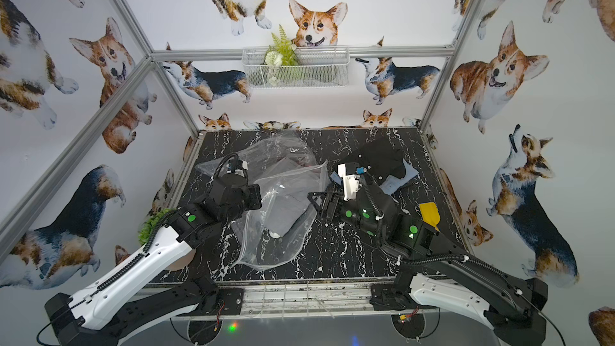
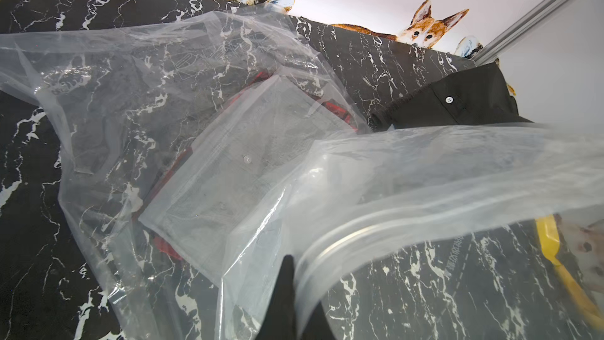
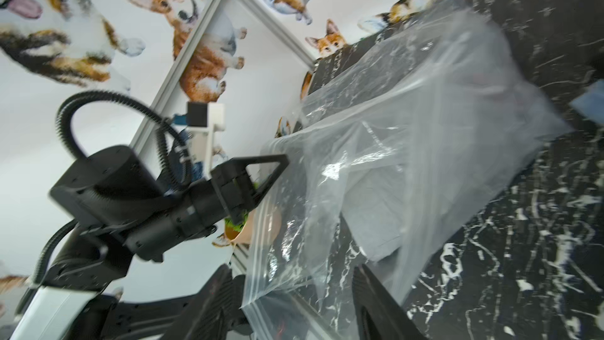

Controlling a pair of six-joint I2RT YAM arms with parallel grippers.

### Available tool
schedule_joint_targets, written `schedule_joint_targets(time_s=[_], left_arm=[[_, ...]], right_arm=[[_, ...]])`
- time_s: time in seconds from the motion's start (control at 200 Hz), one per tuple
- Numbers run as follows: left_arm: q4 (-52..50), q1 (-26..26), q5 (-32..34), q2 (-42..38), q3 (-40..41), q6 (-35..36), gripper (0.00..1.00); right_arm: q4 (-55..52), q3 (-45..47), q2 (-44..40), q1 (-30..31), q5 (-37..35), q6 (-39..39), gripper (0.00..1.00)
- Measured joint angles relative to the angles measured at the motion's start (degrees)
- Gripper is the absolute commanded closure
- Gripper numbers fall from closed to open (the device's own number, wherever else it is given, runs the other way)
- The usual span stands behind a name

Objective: Take the shirt out of the vacuum bag
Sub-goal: Take out the shirt from the vacuum bag.

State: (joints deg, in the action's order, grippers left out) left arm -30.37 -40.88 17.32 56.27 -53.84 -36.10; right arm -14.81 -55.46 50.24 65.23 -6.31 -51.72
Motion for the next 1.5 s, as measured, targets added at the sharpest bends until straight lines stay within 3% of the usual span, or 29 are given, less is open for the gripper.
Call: schedule_joint_targets(time_s=[0.13,0.37,0.821,1.121,1.502], left_arm=[[0.55,-0.09,0.0,-0.31,1.01,-1.03,1.0],[1.81,-0.39,0.0,-1.14,1.2,-2.43,1.0],[1.25,-0.9,0.39,-3.67,0.48,-3.15,1.0],[0.79,-6.27,2.73,-2.99,-0.39,-3.45,1.0],[0.37,-11.23,7.52,-2.93,-0.42,-2.38,1.0]], right_arm=[[2.58,-2.16,4.63,6.38,-5.22,0.5,0.39],[6.99,-1.42,16.0,7.43,-8.39,-0.79,0.38],[8.79,1.46,29.86,0.46,-6.69,-7.06,0.38],[6.12,3.48,35.85,-1.55,-6.19,-11.69,0.38],[20.15,11.17,43.3,-8.44,1.88,-13.66,0.38]])
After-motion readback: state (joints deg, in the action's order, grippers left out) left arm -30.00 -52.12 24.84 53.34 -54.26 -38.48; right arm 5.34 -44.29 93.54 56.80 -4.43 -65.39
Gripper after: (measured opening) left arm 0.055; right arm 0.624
